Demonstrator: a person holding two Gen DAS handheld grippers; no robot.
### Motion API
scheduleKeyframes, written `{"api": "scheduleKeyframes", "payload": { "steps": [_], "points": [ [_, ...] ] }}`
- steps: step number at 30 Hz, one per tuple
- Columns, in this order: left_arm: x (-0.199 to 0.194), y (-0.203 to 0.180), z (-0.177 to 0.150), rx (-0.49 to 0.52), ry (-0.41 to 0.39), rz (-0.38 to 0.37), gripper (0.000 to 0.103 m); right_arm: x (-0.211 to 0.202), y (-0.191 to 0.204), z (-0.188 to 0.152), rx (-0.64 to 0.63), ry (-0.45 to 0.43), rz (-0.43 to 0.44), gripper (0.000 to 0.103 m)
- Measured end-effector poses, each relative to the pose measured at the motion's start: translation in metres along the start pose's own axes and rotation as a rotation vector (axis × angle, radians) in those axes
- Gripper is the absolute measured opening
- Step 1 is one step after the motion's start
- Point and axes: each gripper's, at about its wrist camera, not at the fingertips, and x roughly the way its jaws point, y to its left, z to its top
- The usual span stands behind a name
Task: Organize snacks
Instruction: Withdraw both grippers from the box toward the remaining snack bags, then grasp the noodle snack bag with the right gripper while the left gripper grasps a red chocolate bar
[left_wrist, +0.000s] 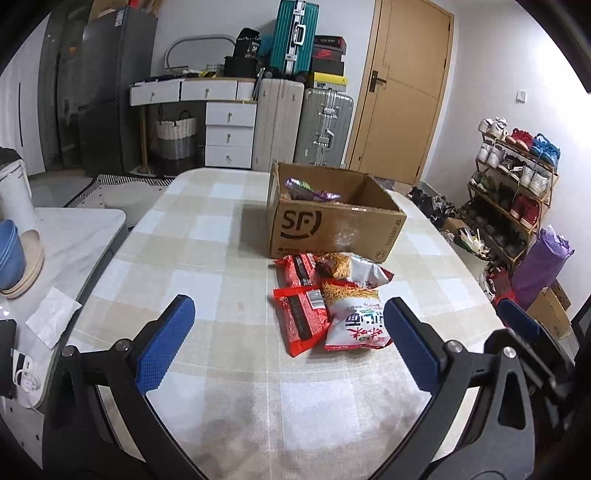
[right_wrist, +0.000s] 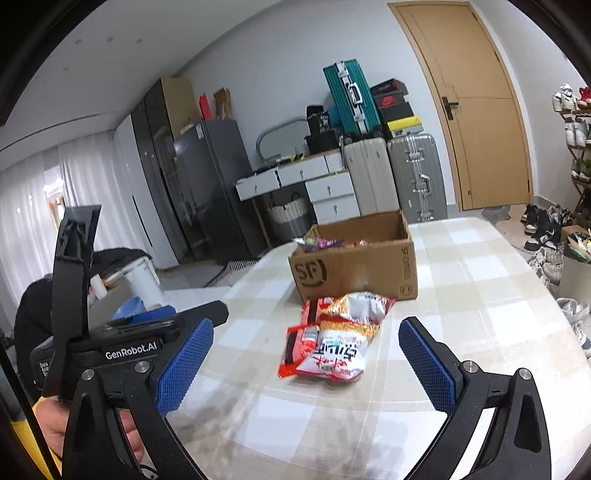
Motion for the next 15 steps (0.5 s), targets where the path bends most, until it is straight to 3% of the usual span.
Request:
{"api": "scheduleKeyframes", "payload": {
  "steps": [7,15],
  "points": [
    [0.038,0.008,-0.006,-0.022,0.066,0.01,0.102,0.03,-0.015,-0.003,0.047,0.057,-0.011,0.102],
    [0.086,0.026,-0.016,-0.071,0.143,0.026,0.102,0.087,-0.036,0.0,0.048,0.185,-0.027,0.102]
  ]
}}
